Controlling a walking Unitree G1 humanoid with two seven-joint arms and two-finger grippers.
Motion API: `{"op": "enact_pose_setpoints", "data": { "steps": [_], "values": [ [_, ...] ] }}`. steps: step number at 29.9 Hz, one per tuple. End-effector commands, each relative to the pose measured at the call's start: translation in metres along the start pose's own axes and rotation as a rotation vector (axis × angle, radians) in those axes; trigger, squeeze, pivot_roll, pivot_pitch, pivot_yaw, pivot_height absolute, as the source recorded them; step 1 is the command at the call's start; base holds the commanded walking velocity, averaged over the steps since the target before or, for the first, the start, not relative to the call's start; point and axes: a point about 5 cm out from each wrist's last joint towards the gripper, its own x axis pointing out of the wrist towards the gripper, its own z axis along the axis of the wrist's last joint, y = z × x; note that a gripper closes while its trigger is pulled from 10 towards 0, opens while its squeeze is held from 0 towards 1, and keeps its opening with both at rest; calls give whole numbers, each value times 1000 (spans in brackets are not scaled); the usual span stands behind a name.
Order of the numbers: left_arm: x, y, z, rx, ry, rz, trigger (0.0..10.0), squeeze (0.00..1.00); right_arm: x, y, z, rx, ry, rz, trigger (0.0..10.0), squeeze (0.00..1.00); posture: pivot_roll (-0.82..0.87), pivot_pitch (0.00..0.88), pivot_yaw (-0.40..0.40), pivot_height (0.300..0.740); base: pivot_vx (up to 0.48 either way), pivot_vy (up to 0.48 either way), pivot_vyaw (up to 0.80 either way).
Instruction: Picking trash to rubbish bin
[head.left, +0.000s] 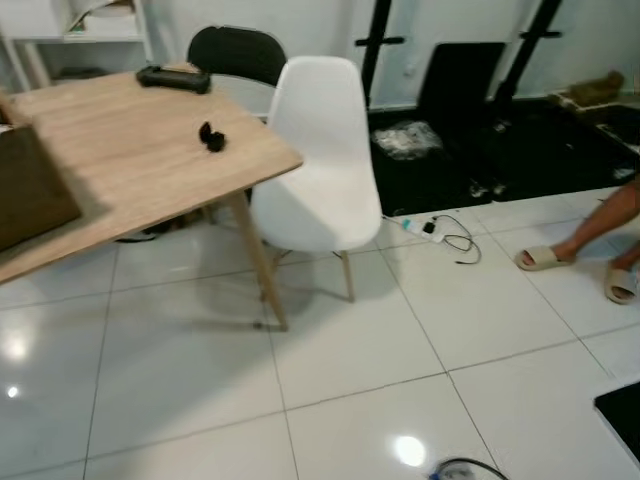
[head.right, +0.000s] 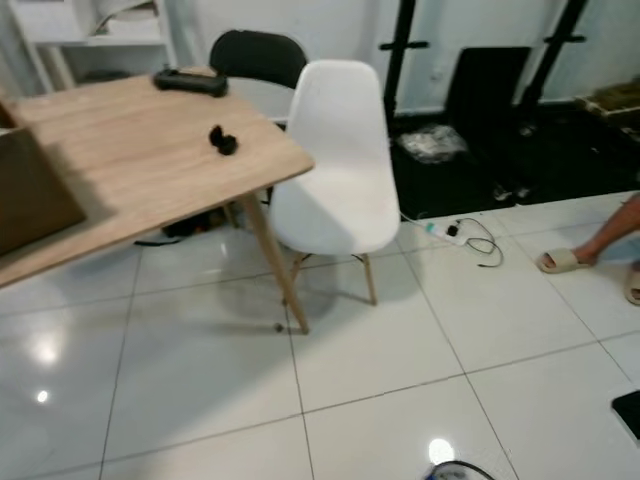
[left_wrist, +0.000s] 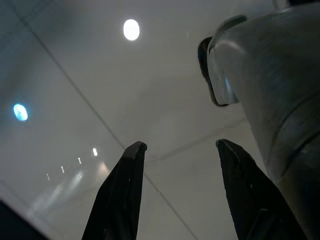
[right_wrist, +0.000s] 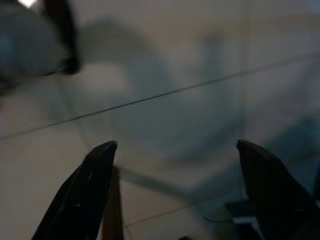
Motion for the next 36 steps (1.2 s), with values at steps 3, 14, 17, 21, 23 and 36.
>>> {"op": "enact_pose_setpoints", "data": {
  "steps": [3, 14, 17, 21, 23, 36],
  "values": [
    [0, -6, -7, 17, 26, -26, 10000, 0, 0, 2, -12, -6, 25, 25, 10000, 0, 77, 77, -16, 740, 0, 0, -796],
    [1, -4, 2, 45, 14, -27, 10000, 0, -1, -5, -23, -16, 38, 16, 10000, 0, 71, 62, -20, 740, 0, 0, -788],
    [1, -5, 4, 46, 7, -27, 10000, 0, 0, 0, -23, -17, 37, 22, 10000, 0, 69, 62, -23, 740, 0, 0, -788],
    [1, -7, 6, 46, 3, -29, 10000, 0, 0, 7, -20, -19, 31, 33, 10000, 0, 68, 62, -28, 740, 0, 0, -788],
    [1, -7, 6, 44, 3, -30, 10000, 0, 0, 10, -19, -20, 29, 37, 10000, 0, 68, 61, -29, 740, 0, 0, -788],
    [2, -8, 8, 45, 1, -31, 10000, 0, 0, 15, -8, -24, 12, 49, 10000, 0, 69, 62, -28, 740, 0, 0, -789]
  ]
}}
